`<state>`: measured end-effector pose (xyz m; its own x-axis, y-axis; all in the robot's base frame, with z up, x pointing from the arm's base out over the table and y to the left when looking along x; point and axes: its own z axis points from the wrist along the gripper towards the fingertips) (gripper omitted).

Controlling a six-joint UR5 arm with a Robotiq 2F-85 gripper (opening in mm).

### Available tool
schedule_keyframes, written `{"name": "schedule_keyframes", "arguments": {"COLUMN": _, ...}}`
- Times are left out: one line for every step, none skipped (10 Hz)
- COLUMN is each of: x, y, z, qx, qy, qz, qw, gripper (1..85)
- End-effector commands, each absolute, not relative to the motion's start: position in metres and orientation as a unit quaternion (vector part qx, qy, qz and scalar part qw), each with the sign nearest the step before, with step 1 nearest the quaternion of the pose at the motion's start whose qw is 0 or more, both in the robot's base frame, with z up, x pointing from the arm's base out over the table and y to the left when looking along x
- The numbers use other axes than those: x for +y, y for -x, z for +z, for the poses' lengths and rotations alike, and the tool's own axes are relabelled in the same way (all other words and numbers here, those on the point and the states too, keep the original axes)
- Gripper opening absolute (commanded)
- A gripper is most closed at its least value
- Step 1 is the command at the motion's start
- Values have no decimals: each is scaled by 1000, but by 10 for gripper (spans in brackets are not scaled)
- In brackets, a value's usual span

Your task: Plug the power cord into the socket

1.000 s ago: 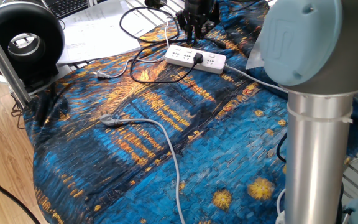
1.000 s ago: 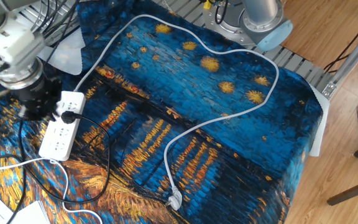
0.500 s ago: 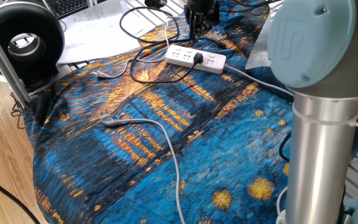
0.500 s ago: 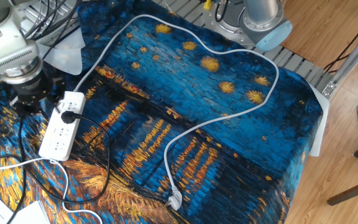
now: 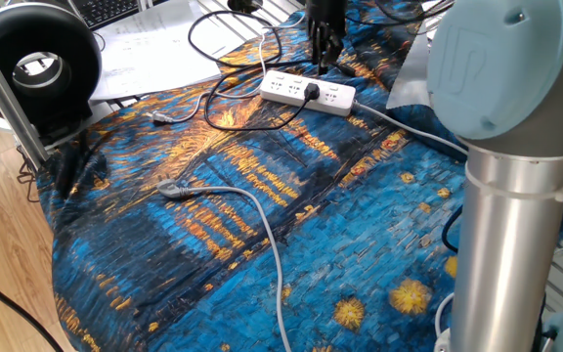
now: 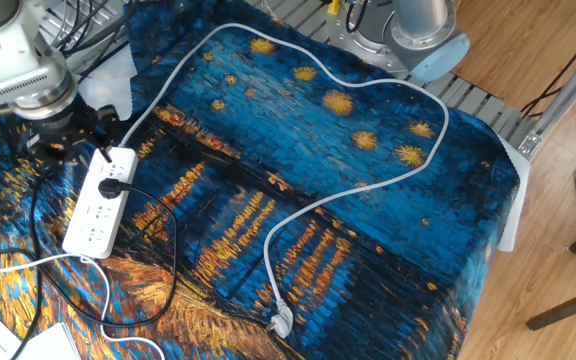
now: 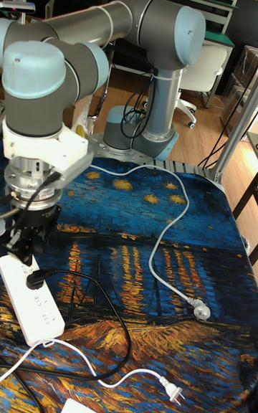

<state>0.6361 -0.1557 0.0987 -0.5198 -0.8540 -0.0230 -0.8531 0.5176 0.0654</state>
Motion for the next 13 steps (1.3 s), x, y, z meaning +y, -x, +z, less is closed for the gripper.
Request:
{"name": "schedule_keyframes", "arguments": {"x": -161, "y": -639, "z": 107, "qx": -930, "qy": -367, "qz": -16, "qw": -5, "gripper": 353}}
{"name": "schedule_keyframes", "arguments": {"x": -158, "y": -631, "z": 110, "qx": -940, "qy": -339, "qz": -26, "qw": 5, "gripper": 343}}
{"name": "schedule_keyframes", "arguments": {"x": -154, "y": -633, "z": 116, "qx": -962, "qy": -270, "qz": -31, "qw": -9, "gripper": 343}}
{"name": "schedule_keyframes", "arguments": {"x": -153, "y": -638, "z": 117, "qx": -966, "qy": -256, "qz": -29, "qw": -20, "gripper": 340}}
{"name": "schedule_keyframes", "arguments": {"x": -162, "y": -650, "z": 118, "qx": -971, "qy": -236, "qz": -5, "qw": -34, "gripper": 340}}
{"name": "schedule_keyframes", "arguments": {"x": -170, "y": -651, "z": 119, "qx": -975, "qy": -219, "qz": 13, "qw": -28, "gripper": 347}}
{"name": "schedule_keyframes", "arguments": {"x": -176, "y": -650, "z": 122, "qx": -978, "qy": -207, "qz": 26, "qw": -19, "gripper": 350}}
{"name": "schedule_keyframes", "arguments": {"x": -162, "y": -651, "z": 125, "qx": -984, "qy": -177, "qz": 5, "qw": -28, "gripper": 357}}
{"name": "schedule_keyframes", "arguments": {"x": -139, "y": -654, "z": 129, "qx": -989, "qy": -138, "qz": -30, "qw": -42, "gripper": 387}}
{"name": "schedule_keyframes", "arguments": {"x": -134, "y": -655, "z": 130, "qx": -991, "qy": -121, "qz": -28, "qw": -45, "gripper": 423}}
{"name": "schedule_keyframes", "arguments": {"x": -132, "y": -656, "z": 133, "qx": -993, "qy": -109, "qz": -13, "qw": -37, "gripper": 427}}
{"name": "schedule_keyframes", "arguments": {"x": -122, "y": -659, "z": 139, "qx": -995, "qy": -94, "qz": -11, "qw": -30, "gripper": 423}}
{"name": "schedule_keyframes", "arguments": {"x": -107, "y": -668, "z": 147, "qx": -996, "qy": -78, "qz": -13, "qw": -29, "gripper": 420}}
